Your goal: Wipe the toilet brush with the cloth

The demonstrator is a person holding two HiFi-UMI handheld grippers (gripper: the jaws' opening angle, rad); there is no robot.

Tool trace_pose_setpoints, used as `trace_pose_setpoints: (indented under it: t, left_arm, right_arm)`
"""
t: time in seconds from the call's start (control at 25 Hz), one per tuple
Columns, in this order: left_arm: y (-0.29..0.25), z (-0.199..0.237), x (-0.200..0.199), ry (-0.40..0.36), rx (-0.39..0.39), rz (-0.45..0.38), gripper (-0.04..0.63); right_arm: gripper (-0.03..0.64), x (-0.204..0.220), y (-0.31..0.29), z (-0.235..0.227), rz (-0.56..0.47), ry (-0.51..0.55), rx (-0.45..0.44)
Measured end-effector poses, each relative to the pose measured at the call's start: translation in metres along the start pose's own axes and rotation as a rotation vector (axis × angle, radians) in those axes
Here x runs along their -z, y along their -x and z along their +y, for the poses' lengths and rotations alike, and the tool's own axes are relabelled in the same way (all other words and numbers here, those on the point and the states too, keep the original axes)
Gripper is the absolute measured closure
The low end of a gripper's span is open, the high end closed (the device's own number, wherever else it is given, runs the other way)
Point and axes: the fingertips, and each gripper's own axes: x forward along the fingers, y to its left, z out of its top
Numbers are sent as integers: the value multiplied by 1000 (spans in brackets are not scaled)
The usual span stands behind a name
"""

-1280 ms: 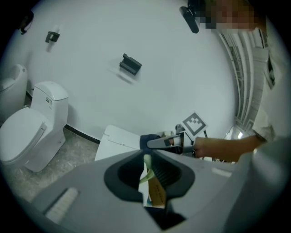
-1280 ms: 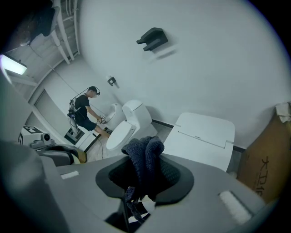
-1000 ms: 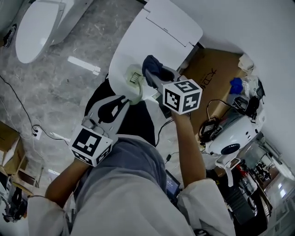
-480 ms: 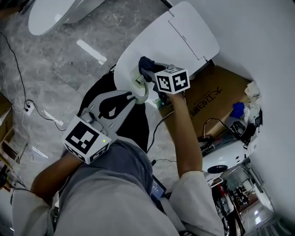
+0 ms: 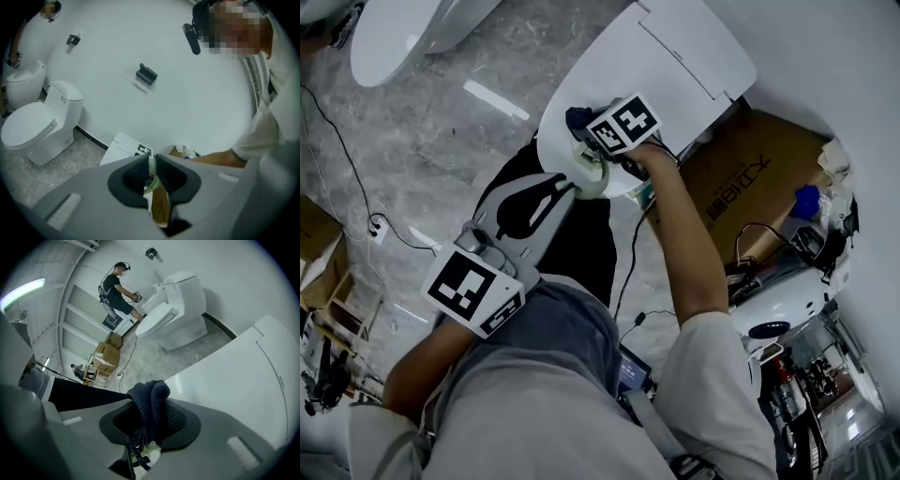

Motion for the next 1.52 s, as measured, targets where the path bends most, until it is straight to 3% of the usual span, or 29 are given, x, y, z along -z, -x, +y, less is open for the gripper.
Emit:
trace_pose_setpoints:
  t: [0.96, 1.52]
  left_arm:
    - [-10, 7, -2, 22, -7, 7, 595]
    - [-14, 9, -3, 36, 3, 5, 595]
  right_arm:
    - [500, 11, -55, -19, 219, 119, -4]
    - [499, 18, -72, -34, 269, 90, 8]
